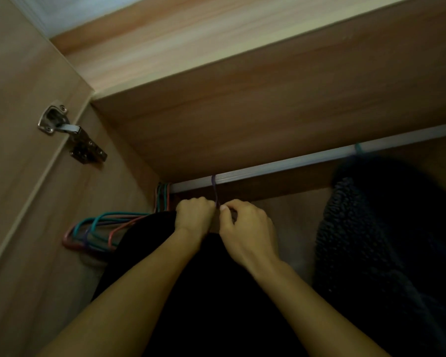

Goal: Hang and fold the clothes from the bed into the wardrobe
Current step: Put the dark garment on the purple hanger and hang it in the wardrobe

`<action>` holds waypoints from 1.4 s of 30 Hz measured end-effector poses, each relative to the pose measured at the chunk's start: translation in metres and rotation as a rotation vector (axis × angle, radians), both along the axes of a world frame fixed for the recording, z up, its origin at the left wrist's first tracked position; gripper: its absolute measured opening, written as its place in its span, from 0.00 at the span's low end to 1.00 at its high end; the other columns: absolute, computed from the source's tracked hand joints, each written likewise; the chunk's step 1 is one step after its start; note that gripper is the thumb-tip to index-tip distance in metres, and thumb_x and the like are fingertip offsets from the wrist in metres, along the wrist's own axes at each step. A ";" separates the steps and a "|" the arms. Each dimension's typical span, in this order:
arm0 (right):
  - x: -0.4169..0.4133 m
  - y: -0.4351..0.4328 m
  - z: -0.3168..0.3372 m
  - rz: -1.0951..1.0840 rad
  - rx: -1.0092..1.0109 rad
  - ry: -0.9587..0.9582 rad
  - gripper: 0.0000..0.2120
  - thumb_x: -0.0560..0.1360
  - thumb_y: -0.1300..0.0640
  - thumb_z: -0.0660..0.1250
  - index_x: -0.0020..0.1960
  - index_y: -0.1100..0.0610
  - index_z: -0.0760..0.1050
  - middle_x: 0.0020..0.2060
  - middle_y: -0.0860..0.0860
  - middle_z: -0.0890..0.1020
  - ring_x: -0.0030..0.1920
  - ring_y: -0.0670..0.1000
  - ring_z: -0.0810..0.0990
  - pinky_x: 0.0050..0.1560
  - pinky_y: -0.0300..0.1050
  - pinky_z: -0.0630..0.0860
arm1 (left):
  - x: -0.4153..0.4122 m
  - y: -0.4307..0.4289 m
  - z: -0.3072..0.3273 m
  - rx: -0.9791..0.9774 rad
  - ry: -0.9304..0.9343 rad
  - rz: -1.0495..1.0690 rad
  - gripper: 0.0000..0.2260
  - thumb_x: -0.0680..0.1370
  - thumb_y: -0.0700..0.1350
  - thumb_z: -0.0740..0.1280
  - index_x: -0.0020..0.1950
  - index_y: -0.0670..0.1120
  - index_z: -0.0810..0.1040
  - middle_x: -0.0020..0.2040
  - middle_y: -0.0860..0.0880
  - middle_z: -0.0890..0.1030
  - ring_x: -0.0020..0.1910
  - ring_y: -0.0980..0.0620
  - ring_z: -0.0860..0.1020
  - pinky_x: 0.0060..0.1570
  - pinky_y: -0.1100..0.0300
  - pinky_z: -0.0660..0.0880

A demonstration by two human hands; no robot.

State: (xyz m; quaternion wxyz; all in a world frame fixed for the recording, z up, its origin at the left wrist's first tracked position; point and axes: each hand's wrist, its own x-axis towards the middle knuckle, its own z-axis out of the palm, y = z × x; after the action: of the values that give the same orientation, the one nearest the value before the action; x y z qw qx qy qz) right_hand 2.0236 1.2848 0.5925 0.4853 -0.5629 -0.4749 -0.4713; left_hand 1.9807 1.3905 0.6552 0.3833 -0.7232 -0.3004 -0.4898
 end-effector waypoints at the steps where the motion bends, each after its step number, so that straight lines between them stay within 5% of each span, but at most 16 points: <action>1: 0.001 0.000 -0.002 -0.005 -0.011 0.015 0.13 0.79 0.47 0.55 0.55 0.50 0.76 0.48 0.48 0.80 0.48 0.48 0.78 0.52 0.52 0.76 | -0.002 0.000 -0.001 -0.009 -0.001 -0.009 0.10 0.81 0.42 0.57 0.53 0.47 0.77 0.52 0.47 0.79 0.52 0.46 0.79 0.40 0.54 0.70; 4: 0.002 -0.002 -0.009 -0.005 -0.025 0.038 0.12 0.79 0.48 0.56 0.53 0.49 0.77 0.47 0.47 0.80 0.46 0.48 0.78 0.51 0.52 0.76 | -0.009 -0.003 -0.008 -0.042 -0.015 -0.058 0.09 0.80 0.46 0.59 0.56 0.47 0.77 0.54 0.45 0.79 0.54 0.44 0.76 0.43 0.53 0.70; 6: -0.002 -0.007 -0.014 0.004 -0.046 0.058 0.12 0.79 0.48 0.57 0.54 0.49 0.77 0.48 0.48 0.80 0.47 0.48 0.78 0.51 0.51 0.77 | -0.016 -0.006 -0.017 -0.063 -0.011 -0.085 0.14 0.80 0.51 0.59 0.61 0.46 0.74 0.60 0.42 0.75 0.60 0.41 0.72 0.55 0.47 0.69; 8: -0.008 -0.015 -0.021 0.019 -0.067 0.081 0.12 0.79 0.49 0.58 0.56 0.49 0.77 0.51 0.47 0.80 0.50 0.47 0.78 0.53 0.49 0.76 | -0.025 -0.013 -0.034 -0.117 0.004 -0.153 0.19 0.80 0.54 0.57 0.68 0.46 0.68 0.68 0.40 0.67 0.69 0.39 0.62 0.67 0.40 0.59; 11: -0.023 -0.027 -0.035 0.073 -0.080 0.116 0.12 0.79 0.50 0.59 0.59 0.49 0.77 0.54 0.46 0.80 0.54 0.46 0.77 0.57 0.46 0.75 | -0.043 -0.026 -0.064 -0.191 0.044 -0.321 0.22 0.81 0.53 0.55 0.74 0.47 0.60 0.75 0.41 0.57 0.76 0.41 0.50 0.71 0.38 0.45; 14: -0.045 -0.034 -0.056 0.087 -0.093 0.142 0.13 0.79 0.50 0.60 0.60 0.49 0.77 0.55 0.45 0.80 0.55 0.45 0.77 0.58 0.45 0.74 | -0.068 -0.035 -0.100 -0.319 0.087 -0.511 0.21 0.81 0.52 0.57 0.73 0.48 0.61 0.72 0.42 0.61 0.72 0.40 0.59 0.69 0.43 0.57; 16: -0.062 -0.038 -0.074 0.100 -0.098 0.150 0.12 0.79 0.50 0.60 0.60 0.48 0.77 0.55 0.44 0.80 0.55 0.43 0.76 0.58 0.42 0.74 | -0.086 -0.041 -0.125 -0.420 0.127 -0.637 0.21 0.80 0.51 0.59 0.72 0.50 0.63 0.69 0.44 0.64 0.64 0.41 0.69 0.58 0.49 0.69; 19: -0.086 -0.042 -0.112 0.107 -0.110 0.135 0.12 0.79 0.51 0.60 0.60 0.47 0.76 0.54 0.41 0.79 0.55 0.40 0.76 0.57 0.38 0.73 | -0.113 -0.043 -0.169 -0.479 0.118 -0.791 0.19 0.80 0.52 0.59 0.71 0.52 0.65 0.66 0.47 0.67 0.58 0.45 0.73 0.55 0.51 0.73; 23: -0.105 -0.043 -0.173 0.114 -0.157 0.124 0.11 0.79 0.51 0.61 0.60 0.46 0.76 0.54 0.39 0.79 0.54 0.36 0.75 0.53 0.28 0.70 | -0.143 -0.041 -0.237 -0.549 0.021 -0.985 0.17 0.80 0.55 0.55 0.68 0.55 0.68 0.63 0.52 0.71 0.58 0.53 0.74 0.57 0.54 0.73; 30: -0.140 -0.097 -0.268 0.072 -0.275 0.231 0.14 0.80 0.48 0.58 0.64 0.46 0.74 0.59 0.39 0.76 0.58 0.35 0.72 0.57 0.24 0.66 | -0.196 -0.076 -0.346 -0.649 0.020 -0.950 0.20 0.82 0.55 0.51 0.72 0.53 0.66 0.68 0.53 0.69 0.65 0.55 0.68 0.66 0.55 0.66; 42: -0.244 -0.291 -0.427 -0.108 -0.329 0.396 0.17 0.80 0.47 0.56 0.64 0.50 0.74 0.61 0.43 0.77 0.61 0.41 0.74 0.60 0.39 0.72 | -0.307 -0.246 -0.489 -0.790 0.249 -0.892 0.31 0.77 0.66 0.44 0.71 0.50 0.69 0.68 0.50 0.72 0.67 0.50 0.69 0.66 0.47 0.66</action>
State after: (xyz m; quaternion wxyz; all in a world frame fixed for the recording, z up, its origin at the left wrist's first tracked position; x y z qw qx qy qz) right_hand 1.7793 0.9939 0.1656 0.4447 -0.7402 -0.4101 -0.2936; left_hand 1.6742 1.1443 0.1666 -0.1240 -0.9186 -0.0807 -0.3664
